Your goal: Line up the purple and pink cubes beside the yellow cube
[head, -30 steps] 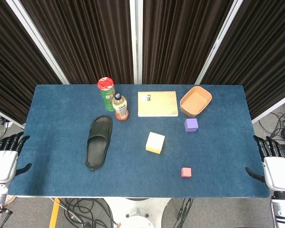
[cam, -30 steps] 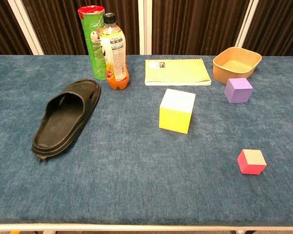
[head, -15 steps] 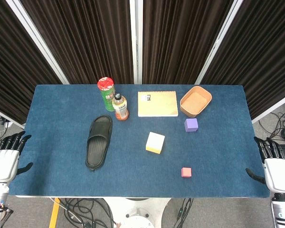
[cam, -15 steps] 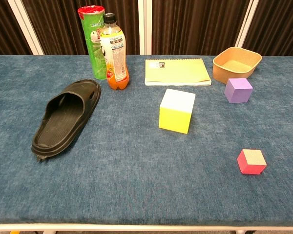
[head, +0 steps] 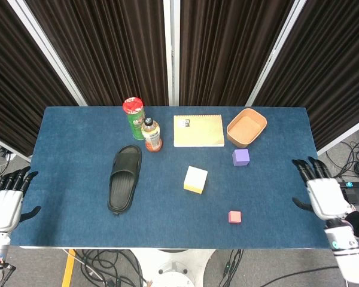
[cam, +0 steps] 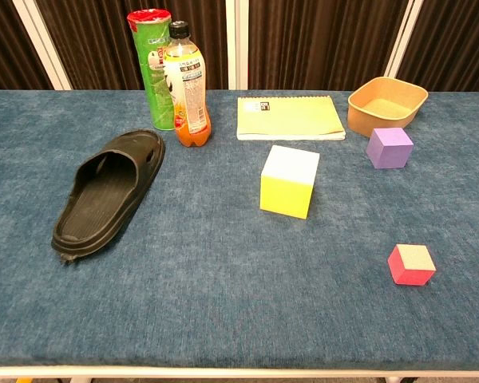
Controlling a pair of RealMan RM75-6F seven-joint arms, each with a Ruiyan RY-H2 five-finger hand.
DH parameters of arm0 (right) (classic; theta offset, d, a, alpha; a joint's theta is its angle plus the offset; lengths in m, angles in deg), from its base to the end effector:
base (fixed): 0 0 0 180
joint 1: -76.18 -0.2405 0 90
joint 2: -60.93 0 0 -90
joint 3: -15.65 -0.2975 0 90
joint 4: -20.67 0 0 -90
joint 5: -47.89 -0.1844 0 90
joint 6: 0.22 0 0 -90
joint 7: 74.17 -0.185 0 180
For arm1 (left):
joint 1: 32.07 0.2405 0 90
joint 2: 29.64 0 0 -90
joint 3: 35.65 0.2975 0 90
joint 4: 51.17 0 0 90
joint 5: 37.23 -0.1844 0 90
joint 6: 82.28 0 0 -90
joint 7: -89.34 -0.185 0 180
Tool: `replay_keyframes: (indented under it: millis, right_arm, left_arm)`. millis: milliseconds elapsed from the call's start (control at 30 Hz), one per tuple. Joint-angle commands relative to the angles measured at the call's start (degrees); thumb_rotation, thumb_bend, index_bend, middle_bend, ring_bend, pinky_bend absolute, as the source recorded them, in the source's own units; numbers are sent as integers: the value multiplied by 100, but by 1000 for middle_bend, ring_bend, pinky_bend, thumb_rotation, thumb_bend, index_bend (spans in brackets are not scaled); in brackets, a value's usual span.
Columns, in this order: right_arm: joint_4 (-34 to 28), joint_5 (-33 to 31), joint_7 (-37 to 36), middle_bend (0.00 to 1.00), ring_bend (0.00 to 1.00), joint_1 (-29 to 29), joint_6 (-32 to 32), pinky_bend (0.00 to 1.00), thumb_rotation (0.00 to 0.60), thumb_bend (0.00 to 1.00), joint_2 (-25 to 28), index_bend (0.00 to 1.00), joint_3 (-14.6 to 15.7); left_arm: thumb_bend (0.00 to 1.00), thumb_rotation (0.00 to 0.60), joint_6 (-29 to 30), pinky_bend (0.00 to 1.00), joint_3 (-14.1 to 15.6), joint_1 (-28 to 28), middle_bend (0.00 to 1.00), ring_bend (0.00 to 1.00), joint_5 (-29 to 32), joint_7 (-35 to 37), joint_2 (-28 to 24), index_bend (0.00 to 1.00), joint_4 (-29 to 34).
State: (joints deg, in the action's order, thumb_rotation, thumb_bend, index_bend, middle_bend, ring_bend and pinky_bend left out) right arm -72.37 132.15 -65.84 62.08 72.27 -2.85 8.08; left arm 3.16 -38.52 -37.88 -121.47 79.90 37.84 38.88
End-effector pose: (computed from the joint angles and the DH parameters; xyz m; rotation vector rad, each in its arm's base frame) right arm -0.3053 -0.2888 0.1808 1.5772 -0.7987 0.8331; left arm -0.3430 0.2291 0.1862 -1.4096 -0.7917 -0.7966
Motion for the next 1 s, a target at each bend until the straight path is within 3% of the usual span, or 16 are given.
replay_keyframes:
  millis: [33, 267, 467, 667, 1000]
  right_arm:
    - [236, -669, 705, 83, 0, -781, -988, 67, 600, 38, -348, 132, -357]
    - [1172, -1745, 1524, 29, 0, -1812, -2025, 0, 600, 79, -1307, 159, -699]
    - [2039, -2308, 2055, 5, 0, -2375, -2386, 0, 600, 101, -2075, 186, -708]
    - [2712, -2714, 2408, 0, 0, -2688, -2544, 0, 600, 103, -2598, 198, -631]
    - [3411, -2945, 2291, 0, 0, -2931, -2765, 0, 600, 108, -3079, 229, -558]
  left_arm:
    - [4, 600, 18, 170, 11, 20, 216, 149, 5, 0, -5, 215, 12]
    - [4, 600, 63, 170, 32, 70, 216, 149, -2, 7, -31, 216, 38]
    - [4, 600, 65, 170, 46, 97, 216, 149, 10, 11, -45, 216, 51]
    - [4, 600, 38, 170, 49, 103, 216, 149, 25, 33, -40, 216, 32]
    - [4, 600, 16, 169, 45, 109, 216, 149, 35, 98, -34, 215, -14]
